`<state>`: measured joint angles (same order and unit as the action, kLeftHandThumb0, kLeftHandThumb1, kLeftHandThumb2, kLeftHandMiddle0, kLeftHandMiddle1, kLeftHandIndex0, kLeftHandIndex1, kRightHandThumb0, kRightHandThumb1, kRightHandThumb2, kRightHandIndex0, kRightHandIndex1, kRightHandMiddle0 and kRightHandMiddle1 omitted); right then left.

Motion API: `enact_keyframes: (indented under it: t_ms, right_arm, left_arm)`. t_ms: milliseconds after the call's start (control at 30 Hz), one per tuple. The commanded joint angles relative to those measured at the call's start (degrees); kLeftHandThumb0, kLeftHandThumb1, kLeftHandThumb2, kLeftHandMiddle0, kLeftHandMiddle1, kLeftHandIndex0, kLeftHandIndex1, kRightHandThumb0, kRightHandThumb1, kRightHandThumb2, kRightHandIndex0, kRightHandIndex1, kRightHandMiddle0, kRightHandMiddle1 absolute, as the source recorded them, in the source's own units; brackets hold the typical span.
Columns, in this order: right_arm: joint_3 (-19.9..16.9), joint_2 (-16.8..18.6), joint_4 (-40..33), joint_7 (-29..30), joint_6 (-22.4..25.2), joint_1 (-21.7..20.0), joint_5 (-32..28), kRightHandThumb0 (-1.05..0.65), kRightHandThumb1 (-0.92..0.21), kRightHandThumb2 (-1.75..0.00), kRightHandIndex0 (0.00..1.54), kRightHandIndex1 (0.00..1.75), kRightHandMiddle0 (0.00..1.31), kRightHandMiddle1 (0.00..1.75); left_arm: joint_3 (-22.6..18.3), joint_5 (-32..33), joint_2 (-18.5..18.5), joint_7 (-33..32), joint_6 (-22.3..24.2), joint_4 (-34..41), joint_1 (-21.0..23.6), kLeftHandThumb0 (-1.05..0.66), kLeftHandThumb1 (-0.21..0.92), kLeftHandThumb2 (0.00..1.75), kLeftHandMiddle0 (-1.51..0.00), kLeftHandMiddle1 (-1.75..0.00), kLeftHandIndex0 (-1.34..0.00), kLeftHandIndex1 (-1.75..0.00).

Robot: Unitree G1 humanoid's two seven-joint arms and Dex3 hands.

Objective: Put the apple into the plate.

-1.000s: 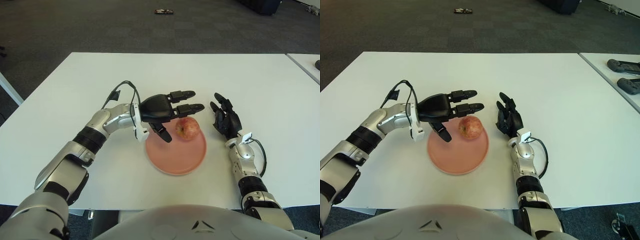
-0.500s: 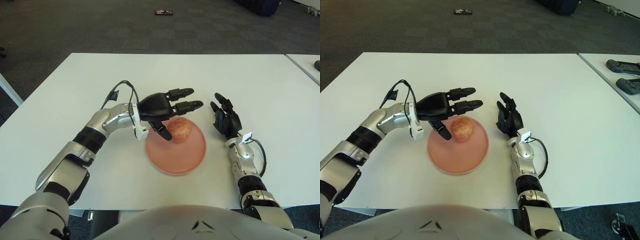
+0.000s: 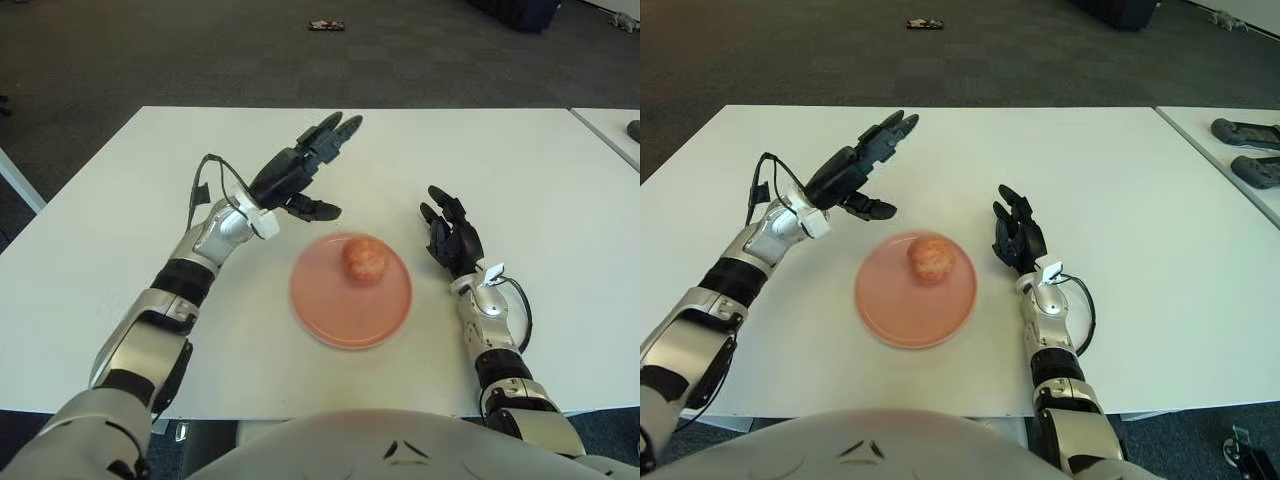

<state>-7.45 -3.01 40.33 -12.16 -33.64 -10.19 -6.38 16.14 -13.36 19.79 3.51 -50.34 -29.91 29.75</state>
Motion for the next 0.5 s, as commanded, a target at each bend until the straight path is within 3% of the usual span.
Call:
enact_keyframes:
  t_ms: [0, 100, 467]
  right_arm:
    - [-0.31, 1.47, 3.43, -0.46, 3.03, 4.04, -1.38, -0.59, -0.92, -0.67, 0.24, 0.01, 0.0, 0.47]
    - [-0.36, 1.58, 3.02, -0.62, 3.34, 4.2, -1.53, -0.59, -0.92, -0.66, 0.24, 0.01, 0.0, 0.46]
    - [0.16, 1.68, 1.48, 0.69, 4.23, 4.94, -0.94, -0.6, -0.92, -0.64, 0.23, 0.01, 0.0, 0.45]
  left_arm:
    - [-2.71, 6.56, -2.64, 1.54, -1.38, -3.77, -1.56, -0.9, 0.92, 0.84, 0.0, 0.0, 0.0, 0.0]
    - [-4.96, 9.8, -4.55, 2.21, -3.5, -8.63, -1.3, -0.84, 0.92, 0.94, 0.0, 0.0, 0.0, 0.0]
    - [-13.86, 9.58, -7.0, -5.25, 0.58, -14.59, -0.3, -0.9, 0.92, 1.16, 0.0, 0.0, -0.03, -0.03]
